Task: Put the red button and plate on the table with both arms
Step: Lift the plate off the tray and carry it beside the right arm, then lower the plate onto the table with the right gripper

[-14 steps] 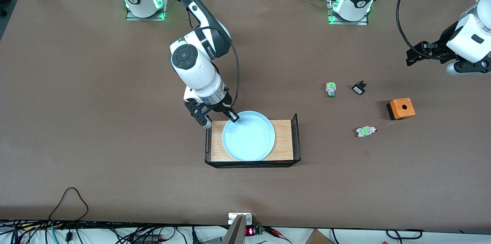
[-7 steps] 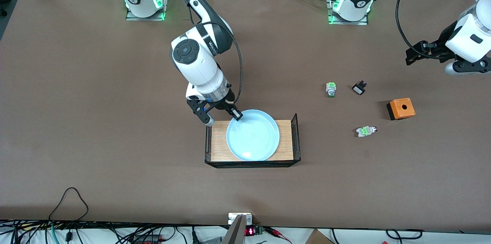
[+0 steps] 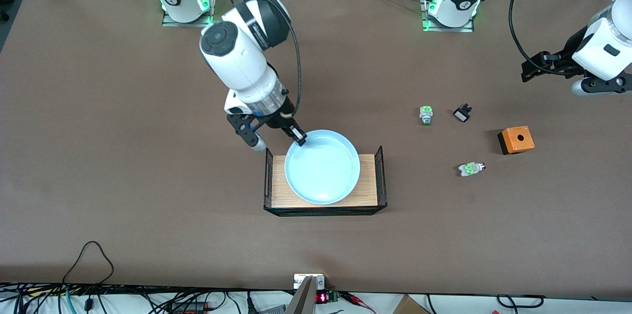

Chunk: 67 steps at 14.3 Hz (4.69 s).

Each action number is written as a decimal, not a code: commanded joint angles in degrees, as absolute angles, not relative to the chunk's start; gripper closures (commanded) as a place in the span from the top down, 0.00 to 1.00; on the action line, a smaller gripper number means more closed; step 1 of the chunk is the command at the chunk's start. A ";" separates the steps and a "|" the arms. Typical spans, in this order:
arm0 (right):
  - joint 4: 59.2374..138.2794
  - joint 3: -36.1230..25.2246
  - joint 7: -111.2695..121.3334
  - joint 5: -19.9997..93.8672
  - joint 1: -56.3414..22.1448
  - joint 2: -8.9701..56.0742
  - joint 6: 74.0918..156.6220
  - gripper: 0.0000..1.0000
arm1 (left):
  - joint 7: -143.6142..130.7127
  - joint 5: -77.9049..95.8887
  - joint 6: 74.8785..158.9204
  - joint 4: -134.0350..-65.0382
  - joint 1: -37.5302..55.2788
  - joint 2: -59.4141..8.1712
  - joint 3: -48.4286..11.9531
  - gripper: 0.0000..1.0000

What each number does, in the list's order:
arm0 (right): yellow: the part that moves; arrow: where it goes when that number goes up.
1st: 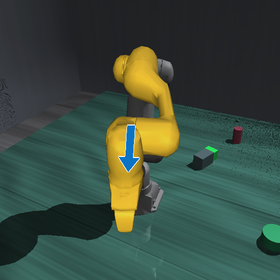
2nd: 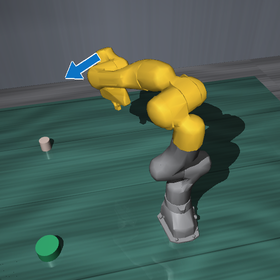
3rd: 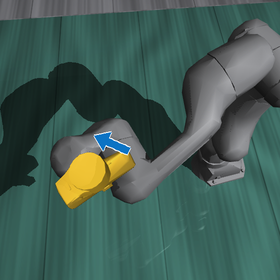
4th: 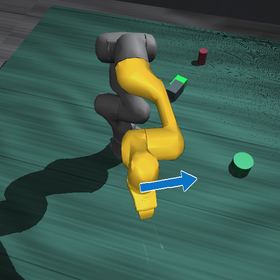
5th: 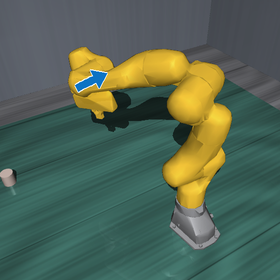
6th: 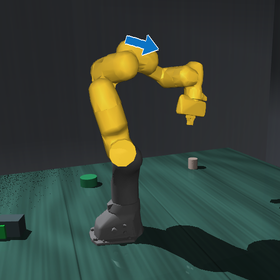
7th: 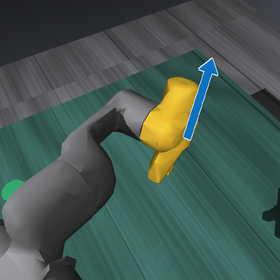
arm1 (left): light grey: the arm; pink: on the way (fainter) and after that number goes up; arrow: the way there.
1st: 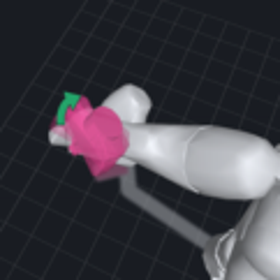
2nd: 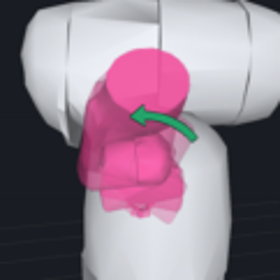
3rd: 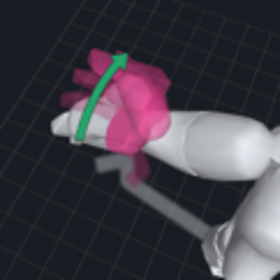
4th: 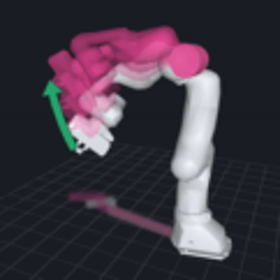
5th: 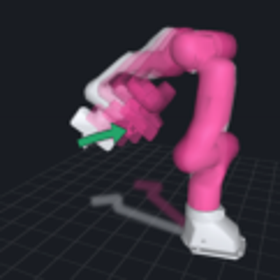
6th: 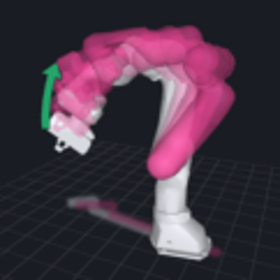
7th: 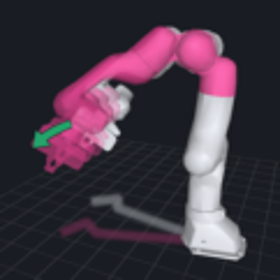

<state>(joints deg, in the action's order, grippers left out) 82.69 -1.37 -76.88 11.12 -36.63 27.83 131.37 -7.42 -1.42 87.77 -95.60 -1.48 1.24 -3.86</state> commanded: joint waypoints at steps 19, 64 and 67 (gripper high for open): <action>91.13 -1.41 -15.14 7.23 -12.22 11.52 98.17 0.00 | -8.00 -0.79 86.31 -95.80 -1.49 2.20 -4.04 1.00; 132.62 -1.23 11.77 3.43 4.04 11.07 131.82 0.00 | -5.10 -0.70 86.40 -91.41 -0.70 0.35 -4.92 1.00; 134.47 -1.23 14.75 3.43 5.27 13.00 136.22 0.00 | -5.10 -0.70 86.40 -91.41 -0.70 0.35 -4.92 1.00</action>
<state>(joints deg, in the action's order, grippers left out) 132.84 -2.02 12.07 4.03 3.65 12.18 132.97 -6.23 -1.42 87.08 -93.41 -0.76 1.48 -4.92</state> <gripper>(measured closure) 0.965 0.000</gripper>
